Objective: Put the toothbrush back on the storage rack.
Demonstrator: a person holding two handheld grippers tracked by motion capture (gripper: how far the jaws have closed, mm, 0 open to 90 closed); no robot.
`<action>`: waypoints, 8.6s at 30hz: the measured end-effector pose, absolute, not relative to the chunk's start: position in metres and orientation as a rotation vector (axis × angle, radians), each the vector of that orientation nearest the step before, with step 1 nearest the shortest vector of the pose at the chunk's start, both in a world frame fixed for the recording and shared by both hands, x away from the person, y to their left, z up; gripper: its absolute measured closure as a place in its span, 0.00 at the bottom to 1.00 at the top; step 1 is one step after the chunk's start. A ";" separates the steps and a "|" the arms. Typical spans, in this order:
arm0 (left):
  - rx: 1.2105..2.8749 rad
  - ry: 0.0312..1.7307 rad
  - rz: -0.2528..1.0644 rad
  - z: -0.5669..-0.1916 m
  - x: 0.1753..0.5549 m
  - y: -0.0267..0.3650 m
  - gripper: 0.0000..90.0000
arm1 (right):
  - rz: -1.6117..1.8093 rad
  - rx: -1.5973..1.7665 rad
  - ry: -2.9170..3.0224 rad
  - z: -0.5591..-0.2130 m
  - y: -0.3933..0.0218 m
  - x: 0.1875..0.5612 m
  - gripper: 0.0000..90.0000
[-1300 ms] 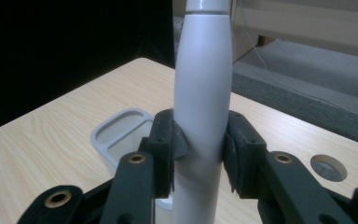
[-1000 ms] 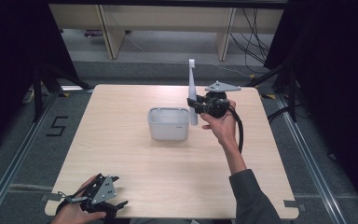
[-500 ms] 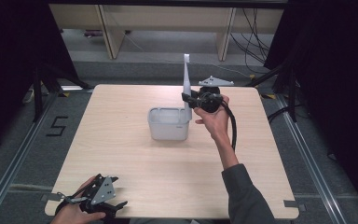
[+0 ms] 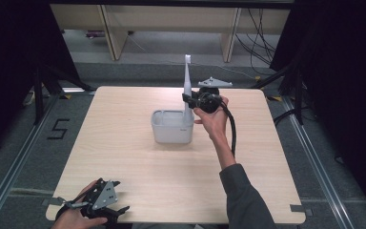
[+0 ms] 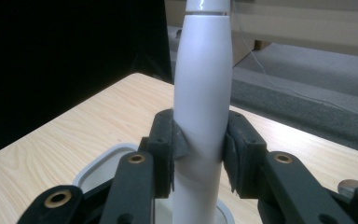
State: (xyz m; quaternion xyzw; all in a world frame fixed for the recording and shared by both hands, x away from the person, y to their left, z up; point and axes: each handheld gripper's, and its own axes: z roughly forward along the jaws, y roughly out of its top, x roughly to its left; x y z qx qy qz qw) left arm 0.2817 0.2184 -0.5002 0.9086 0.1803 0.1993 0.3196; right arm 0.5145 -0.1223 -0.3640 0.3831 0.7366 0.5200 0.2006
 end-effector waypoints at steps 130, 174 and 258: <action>2.386 0.476 0.514 -0.503 0.280 0.216 0.17 | 1.436 1.154 2.082 -0.407 -0.148 0.496 0.33; 2.401 0.468 0.515 -0.503 0.280 0.216 0.17 | 1.380 1.089 2.207 -0.423 -0.172 0.444 0.29; 2.392 0.469 0.519 -0.503 0.279 0.215 0.17 | 1.287 1.099 2.379 -0.475 -0.206 0.352 0.21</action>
